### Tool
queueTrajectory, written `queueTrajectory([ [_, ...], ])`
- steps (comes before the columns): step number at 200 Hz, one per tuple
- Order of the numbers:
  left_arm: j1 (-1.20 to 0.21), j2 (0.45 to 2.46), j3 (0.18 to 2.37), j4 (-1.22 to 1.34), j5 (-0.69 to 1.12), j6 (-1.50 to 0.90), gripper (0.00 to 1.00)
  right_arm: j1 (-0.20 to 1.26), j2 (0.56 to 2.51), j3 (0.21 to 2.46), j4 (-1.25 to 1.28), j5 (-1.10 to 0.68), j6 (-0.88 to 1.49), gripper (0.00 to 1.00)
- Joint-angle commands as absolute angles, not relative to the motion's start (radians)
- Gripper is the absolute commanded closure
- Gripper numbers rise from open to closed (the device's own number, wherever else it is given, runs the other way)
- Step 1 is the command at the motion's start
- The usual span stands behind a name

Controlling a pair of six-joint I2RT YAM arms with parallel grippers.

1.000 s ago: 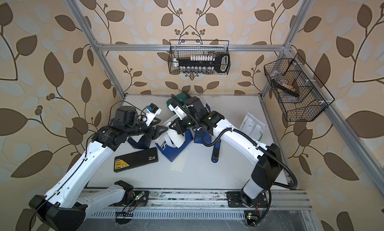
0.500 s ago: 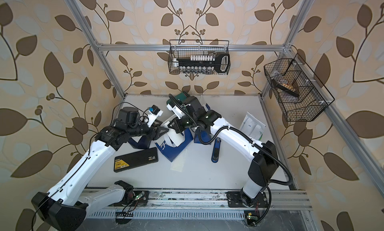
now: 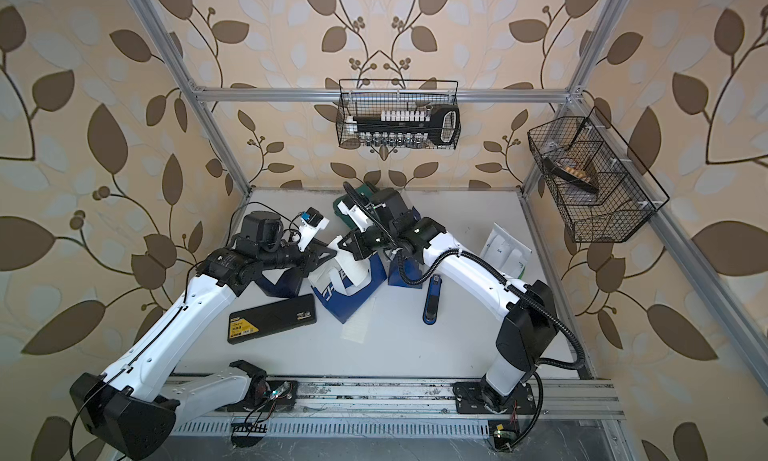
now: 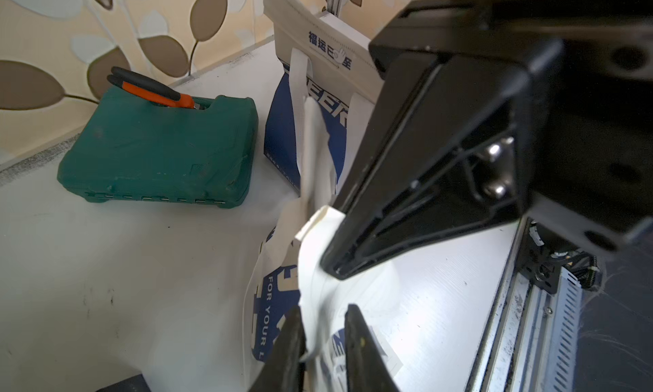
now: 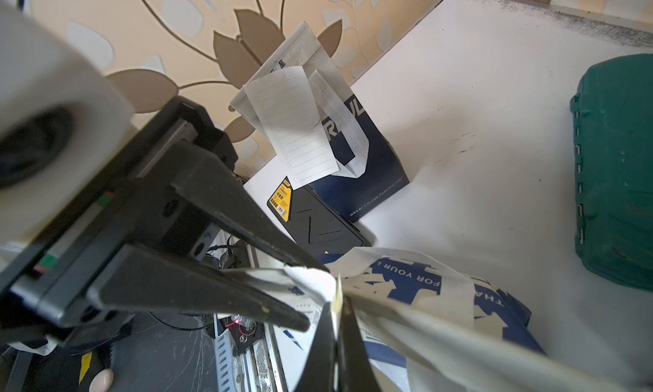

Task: Staple the receipts to the bags
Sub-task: Hold the receipt from the takeout bag.

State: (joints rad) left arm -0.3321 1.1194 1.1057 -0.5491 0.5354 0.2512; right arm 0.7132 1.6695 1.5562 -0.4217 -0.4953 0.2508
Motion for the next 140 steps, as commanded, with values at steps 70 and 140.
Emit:
queueTrajectory([
  [70, -0.324, 1.121, 1.105, -0.531, 0.541, 0.255, 0.69, 0.712, 1.637, 1.477, -0.383, -0.497, 0.285, 1.0],
  [140, -0.324, 1.124, 1.103, -0.537, 0.543, 0.252, 0.8, 0.712, 1.632, 1.491, -0.348, -0.492, 0.294, 1.0],
])
